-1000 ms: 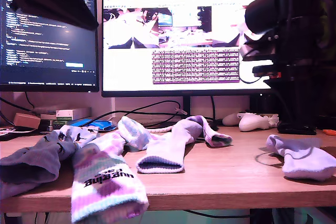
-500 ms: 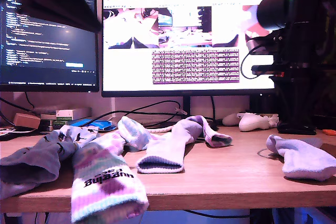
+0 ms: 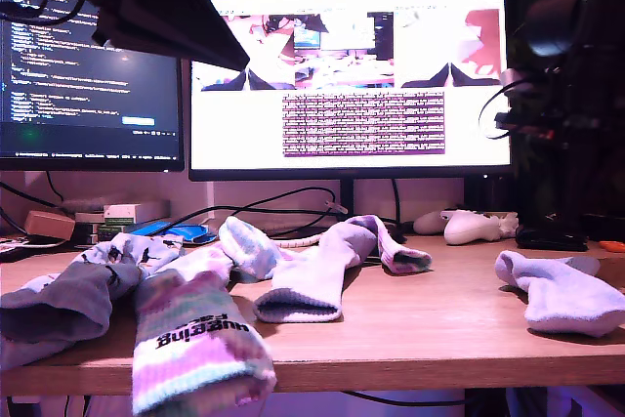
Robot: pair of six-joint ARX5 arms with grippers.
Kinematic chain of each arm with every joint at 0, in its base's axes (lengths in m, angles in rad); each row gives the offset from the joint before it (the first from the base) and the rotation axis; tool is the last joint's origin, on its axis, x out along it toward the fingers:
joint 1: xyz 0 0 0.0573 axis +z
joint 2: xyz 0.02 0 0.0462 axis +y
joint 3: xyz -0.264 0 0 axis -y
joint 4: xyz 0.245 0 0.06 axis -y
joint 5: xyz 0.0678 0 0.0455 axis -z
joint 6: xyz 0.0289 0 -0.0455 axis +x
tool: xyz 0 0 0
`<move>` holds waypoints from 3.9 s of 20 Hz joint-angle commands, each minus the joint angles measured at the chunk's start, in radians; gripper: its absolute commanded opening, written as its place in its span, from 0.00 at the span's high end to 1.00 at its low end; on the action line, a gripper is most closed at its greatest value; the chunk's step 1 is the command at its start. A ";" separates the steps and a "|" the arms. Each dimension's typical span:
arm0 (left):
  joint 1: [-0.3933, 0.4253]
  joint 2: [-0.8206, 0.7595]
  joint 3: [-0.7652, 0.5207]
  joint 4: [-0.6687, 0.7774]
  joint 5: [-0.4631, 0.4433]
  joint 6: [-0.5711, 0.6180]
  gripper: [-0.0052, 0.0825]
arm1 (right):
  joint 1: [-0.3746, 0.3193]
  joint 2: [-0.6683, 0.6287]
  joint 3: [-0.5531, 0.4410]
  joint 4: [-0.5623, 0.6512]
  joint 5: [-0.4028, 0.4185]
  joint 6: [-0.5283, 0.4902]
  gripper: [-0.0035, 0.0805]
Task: Pair up the socks based on colour and pattern, by placing them on top of one another
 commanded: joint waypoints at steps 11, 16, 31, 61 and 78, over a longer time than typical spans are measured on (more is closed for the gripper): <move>-0.001 0.016 -0.016 0.009 -0.011 -0.002 0.96 | 0.052 0.196 -0.018 0.032 -0.009 0.011 0.97; 0.000 0.017 -0.016 0.009 -0.019 0.000 0.96 | 0.119 0.241 -0.019 0.069 -0.010 0.012 0.97; 0.000 0.016 -0.016 -0.017 -0.019 0.000 0.96 | 0.246 0.125 -0.013 0.150 -0.020 -0.014 0.97; 0.159 -0.143 -0.108 -0.109 -0.054 0.085 0.96 | 0.541 -0.029 -0.179 0.333 -0.292 -0.941 0.59; 0.159 -0.143 -0.108 -0.119 -0.043 0.085 0.96 | 0.539 0.129 -0.176 0.490 -0.183 -0.862 0.55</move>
